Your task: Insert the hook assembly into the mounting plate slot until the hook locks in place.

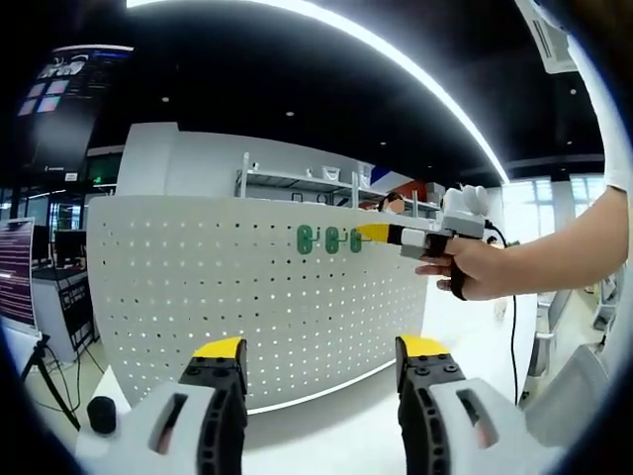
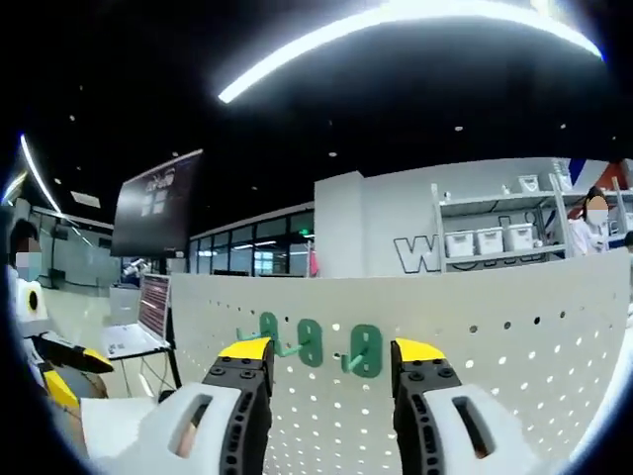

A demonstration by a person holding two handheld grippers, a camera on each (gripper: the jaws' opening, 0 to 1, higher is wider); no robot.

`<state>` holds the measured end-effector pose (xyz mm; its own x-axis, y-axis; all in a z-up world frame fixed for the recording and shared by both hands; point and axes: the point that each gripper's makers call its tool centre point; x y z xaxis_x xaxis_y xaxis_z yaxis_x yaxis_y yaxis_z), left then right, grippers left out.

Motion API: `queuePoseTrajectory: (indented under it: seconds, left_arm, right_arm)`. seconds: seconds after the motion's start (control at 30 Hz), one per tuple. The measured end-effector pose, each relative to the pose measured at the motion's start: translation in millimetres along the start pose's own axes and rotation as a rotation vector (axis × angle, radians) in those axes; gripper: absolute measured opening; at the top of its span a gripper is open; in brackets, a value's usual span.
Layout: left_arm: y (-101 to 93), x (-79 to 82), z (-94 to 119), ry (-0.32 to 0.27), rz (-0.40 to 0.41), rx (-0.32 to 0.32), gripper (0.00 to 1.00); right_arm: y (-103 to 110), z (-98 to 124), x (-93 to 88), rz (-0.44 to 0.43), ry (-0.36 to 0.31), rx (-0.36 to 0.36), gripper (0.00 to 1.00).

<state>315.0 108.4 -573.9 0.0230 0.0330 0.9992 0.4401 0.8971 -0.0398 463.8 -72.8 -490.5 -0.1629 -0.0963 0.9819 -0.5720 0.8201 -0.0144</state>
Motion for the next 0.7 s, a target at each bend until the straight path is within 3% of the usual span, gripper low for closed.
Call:
queuePoseTrajectory:
  seconds: [0.3, 0.7]
  left_arm:
    - [0.7, -1.0, 0, 0.002, 0.003, -0.002, 0.63]
    - [-4.7, -3.2, -2, 0.006, 0.002, -0.020, 0.63]
  right_arm:
    - [-1, 8, 2.8, 0.007, 0.002, 0.022, 0.45]
    - [20, 40, -8.4, 0.017, 0.037, 0.129, 0.49]
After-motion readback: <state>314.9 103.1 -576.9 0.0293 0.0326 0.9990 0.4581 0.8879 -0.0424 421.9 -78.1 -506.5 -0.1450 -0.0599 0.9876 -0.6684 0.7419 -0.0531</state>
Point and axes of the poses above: the point that each gripper's makers call its tool centre point, and the gripper's own axes: z roughly backward along the fingers, y roughly to its left, x roughly out of its top, and after that the axes turned 4 degrees about x, right-handed
